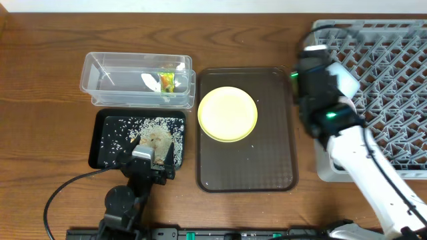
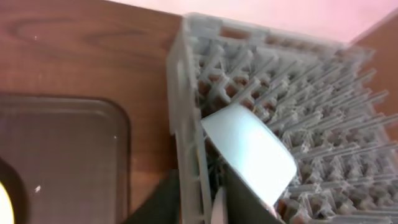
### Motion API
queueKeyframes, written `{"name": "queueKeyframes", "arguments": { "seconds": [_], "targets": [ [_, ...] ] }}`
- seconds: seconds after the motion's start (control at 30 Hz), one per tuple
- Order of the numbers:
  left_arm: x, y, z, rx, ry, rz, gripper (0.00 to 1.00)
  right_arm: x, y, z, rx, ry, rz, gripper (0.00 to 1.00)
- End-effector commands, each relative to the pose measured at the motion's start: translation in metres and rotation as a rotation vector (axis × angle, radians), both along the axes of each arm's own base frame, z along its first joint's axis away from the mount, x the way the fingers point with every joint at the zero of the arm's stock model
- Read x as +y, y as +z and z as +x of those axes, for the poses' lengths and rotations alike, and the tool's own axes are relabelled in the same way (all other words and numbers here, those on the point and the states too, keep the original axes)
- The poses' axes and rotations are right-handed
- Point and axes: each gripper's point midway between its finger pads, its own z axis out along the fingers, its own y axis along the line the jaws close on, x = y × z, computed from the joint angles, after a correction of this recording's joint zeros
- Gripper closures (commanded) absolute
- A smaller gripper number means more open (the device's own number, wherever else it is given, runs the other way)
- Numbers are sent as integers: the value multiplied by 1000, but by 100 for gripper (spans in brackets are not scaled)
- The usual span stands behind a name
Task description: Sort waste into correct bins and load items into the dishwasher rack
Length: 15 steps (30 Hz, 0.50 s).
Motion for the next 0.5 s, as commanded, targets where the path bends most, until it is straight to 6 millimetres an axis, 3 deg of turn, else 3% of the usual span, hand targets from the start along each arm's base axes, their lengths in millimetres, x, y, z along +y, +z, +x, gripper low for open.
{"name": "queueKeyframes", "arguments": {
  "seconds": [0.0, 0.07, 0.23, 0.37, 0.47],
  "targets": [
    [4, -14, 1, 24, 17, 26, 9, -28, -8, 6, 5, -83, 164, 88],
    [4, -14, 1, 24, 17, 26, 9, -61, -12, 6, -3, -179, 199, 96],
    [4, -14, 1, 24, 17, 26, 9, -113, -26, 10, -1, -286, 273, 99],
    [4, -14, 1, 24, 17, 26, 9, -134, -47, 15, 23, -330, 313, 99],
    [4, -14, 1, 24, 17, 26, 9, -134, -69, 23, 63, -320, 344, 99]
  ]
}}
